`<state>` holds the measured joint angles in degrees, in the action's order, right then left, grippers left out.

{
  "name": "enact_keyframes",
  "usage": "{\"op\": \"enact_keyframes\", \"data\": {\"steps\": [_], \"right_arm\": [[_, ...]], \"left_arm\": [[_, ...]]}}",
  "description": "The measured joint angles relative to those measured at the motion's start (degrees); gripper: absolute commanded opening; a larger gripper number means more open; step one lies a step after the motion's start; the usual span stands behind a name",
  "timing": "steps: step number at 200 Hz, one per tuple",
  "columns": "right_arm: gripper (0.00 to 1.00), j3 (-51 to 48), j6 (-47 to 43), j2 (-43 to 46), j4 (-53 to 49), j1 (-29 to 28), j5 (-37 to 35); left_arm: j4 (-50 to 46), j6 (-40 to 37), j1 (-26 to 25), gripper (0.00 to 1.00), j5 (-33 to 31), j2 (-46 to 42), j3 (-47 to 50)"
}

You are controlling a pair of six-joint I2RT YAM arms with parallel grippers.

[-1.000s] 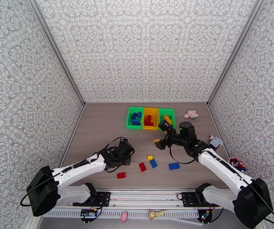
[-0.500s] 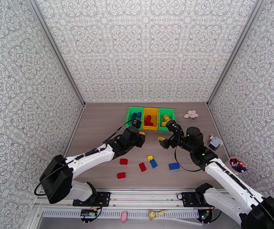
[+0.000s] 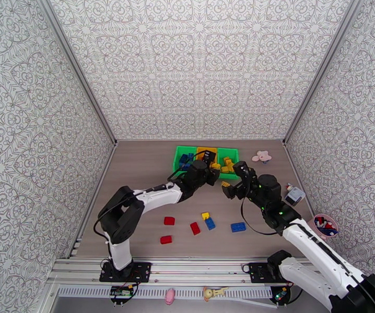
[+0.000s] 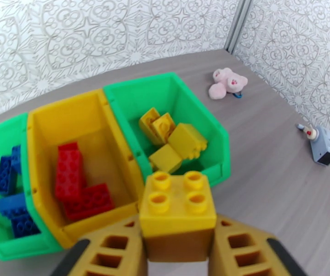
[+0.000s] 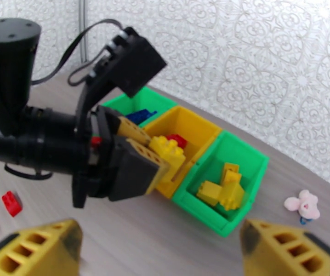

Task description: Sort the legos into containers by color

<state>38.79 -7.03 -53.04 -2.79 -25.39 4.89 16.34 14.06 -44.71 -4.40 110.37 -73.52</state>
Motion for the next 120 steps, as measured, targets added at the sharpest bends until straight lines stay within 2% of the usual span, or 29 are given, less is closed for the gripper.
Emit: {"op": "enact_keyframes", "data": {"steps": [61, 120], "right_arm": [[0.94, -0.1, 0.9, 2.9, -2.8, 0.3, -2.4], [0.94, -0.1, 1.6, 4.2, -6.2, 0.3, -2.7]], "left_arm": [[-3.0, -0.8, 1.3, 0.31, 0.3, 14.8, -20.4], [-8.8, -2.4, 2.1, 0.33, 0.3, 25.9, -33.1]]}}
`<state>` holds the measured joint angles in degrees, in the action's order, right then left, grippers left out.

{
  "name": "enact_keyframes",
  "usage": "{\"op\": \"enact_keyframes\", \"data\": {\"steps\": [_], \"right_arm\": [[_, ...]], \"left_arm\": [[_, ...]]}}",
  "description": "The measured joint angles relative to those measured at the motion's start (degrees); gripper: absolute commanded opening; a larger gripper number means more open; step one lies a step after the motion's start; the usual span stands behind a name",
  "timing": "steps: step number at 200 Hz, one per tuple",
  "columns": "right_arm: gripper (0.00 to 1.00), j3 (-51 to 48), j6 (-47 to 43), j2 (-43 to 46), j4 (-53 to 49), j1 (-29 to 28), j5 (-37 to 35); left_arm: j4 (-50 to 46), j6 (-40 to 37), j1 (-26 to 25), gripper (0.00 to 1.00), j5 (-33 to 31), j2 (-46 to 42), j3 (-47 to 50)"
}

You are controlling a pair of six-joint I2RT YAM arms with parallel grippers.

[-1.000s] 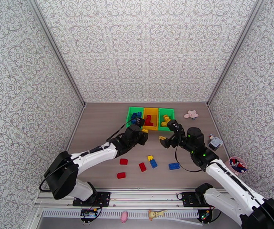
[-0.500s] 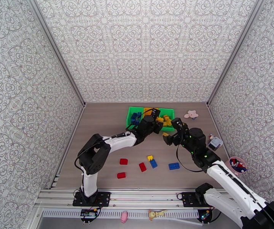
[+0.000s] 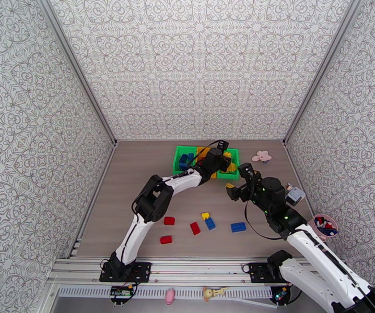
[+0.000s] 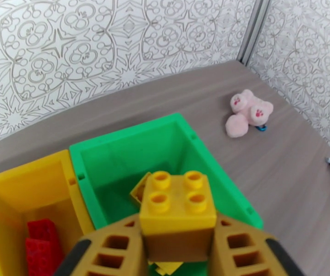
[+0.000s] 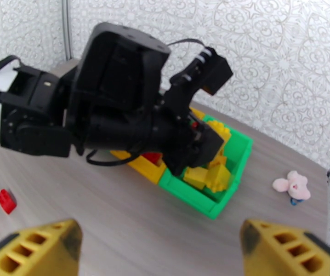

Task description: Sort the legos into containers by color

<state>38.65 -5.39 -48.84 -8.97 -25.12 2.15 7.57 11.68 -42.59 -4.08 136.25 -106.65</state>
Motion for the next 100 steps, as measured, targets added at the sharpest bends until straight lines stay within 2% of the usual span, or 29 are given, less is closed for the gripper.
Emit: {"op": "enact_keyframes", "data": {"steps": [42, 59, 100], "right_arm": [[0.94, 0.0, 1.2, -0.4, -0.2, 0.0, 0.4], [0.94, 0.0, 1.8, -0.8, -0.1, 0.0, 0.9], [0.94, 0.0, 3.1, -0.9, -0.2, 0.0, 1.5]], "left_arm": [[-2.6, -0.4, 0.0, 0.47, 0.9, 1.0, -2.1], [-2.6, -0.3, 0.0, 0.56, 1.1, 0.9, -2.5], [-3.0, -0.9, 0.1, 0.71, 1.0, -1.2, -0.3]]}}
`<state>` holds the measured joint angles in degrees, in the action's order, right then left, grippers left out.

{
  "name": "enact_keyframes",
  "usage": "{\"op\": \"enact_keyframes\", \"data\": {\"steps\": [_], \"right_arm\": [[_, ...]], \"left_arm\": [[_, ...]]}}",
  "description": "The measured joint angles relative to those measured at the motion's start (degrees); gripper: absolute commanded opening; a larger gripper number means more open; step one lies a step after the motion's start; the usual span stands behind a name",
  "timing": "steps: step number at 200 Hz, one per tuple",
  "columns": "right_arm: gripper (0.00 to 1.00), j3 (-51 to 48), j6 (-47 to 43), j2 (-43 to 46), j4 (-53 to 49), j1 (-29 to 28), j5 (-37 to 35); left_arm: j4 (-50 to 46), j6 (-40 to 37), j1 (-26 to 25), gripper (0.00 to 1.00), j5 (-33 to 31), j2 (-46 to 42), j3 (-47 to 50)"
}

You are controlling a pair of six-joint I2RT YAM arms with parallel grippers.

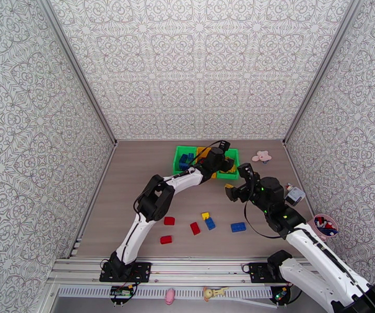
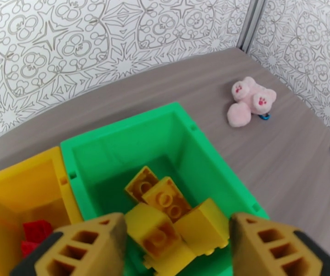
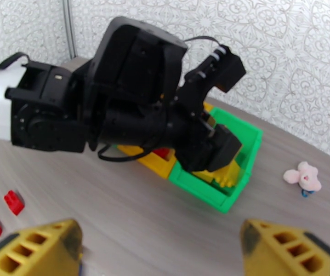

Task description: Sort the legos into containers by color

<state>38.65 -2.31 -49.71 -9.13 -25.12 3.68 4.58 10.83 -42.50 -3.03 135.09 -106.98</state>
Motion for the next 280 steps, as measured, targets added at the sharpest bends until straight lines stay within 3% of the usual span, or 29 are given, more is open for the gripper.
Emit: {"op": "enact_keyframes", "data": {"steps": [53, 107, 153, 217, 280], "right_arm": [[0.94, 0.0, -0.5, 0.0, -0.4, 0.0, 4.2], [0.96, 0.0, -4.8, -3.2, -0.4, 0.0, 18.4], [0.97, 1.1, -8.7, -7.2, -0.7, -1.8, 25.9], [0.97, 2.8, -12.3, -11.9, -0.8, -3.0, 28.6], [0.98, 4.6, -14.1, -17.4, -0.4, -3.0, 33.5]], "left_arm": [[2.1, 1.4, 0.0, 0.94, -2.8, -15.9, 16.1], [1.5, 5.1, -1.0, 1.00, -10.8, -34.6, 35.0], [-7.3, 10.5, -4.4, 1.00, -16.9, -49.7, 49.2], [-33.9, 32.3, -13.8, 0.97, -21.8, -65.7, 56.3], [-50.4, 53.0, -20.5, 0.97, -20.2, -71.1, 65.5]]}}
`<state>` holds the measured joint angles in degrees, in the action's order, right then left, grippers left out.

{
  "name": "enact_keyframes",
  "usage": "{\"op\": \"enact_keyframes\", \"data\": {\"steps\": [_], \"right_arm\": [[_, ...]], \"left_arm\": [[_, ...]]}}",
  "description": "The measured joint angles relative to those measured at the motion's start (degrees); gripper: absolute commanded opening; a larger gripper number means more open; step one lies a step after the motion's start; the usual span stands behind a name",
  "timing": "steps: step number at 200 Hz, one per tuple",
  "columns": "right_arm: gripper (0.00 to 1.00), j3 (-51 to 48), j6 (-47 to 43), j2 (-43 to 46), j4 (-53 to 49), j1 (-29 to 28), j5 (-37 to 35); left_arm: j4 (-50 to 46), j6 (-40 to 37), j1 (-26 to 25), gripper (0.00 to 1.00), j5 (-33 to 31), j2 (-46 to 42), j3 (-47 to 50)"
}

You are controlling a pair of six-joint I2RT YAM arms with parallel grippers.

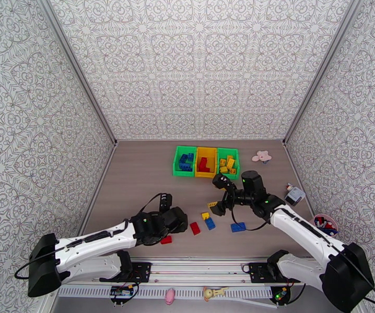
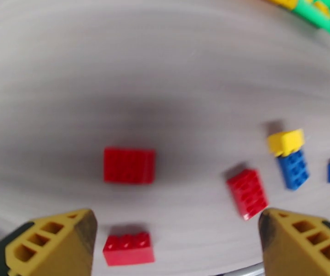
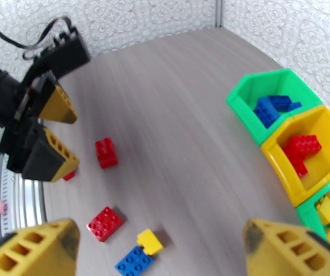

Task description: Sort the legos into containers by color

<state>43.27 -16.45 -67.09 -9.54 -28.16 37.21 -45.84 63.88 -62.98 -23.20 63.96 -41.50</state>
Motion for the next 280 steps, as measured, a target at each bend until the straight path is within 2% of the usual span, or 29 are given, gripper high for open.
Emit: {"op": "enact_keyframes", "data": {"steps": [53, 122, 150, 231, 266, 280], "right_arm": [[0.98, 1.2, -1.2, -2.3, 0.0, 0.0, 1.9], [0.98, 2.7, -1.9, -5.2, -0.2, -0.2, 2.8], [0.98, 2.9, -2.1, -6.0, -0.4, -0.3, 3.0], [0.98, 2.9, -2.1, -6.8, -0.4, -0.4, 3.0], [0.98, 2.9, -2.0, -7.0, -0.4, -0.4, 2.5], [0.98, 2.9, -2.0, -7.0, -0.3, -0.4, 2.2]], "left_arm": [[-2.9, 8.0, -0.3, 0.92, 7.2, -3.8, 7.8], [2.6, 8.6, 2.9, 0.84, 15.0, -1.3, 12.1], [3.7, 8.1, 3.6, 0.75, 15.7, 0.3, 12.1], [4.0, 7.0, 3.9, 0.42, 15.6, 2.9, 11.2], [3.5, 6.6, 3.9, 0.40, 14.1, 2.8, 10.6], [3.4, 6.2, 3.9, 0.43, 13.2, 2.3, 10.4]]}}
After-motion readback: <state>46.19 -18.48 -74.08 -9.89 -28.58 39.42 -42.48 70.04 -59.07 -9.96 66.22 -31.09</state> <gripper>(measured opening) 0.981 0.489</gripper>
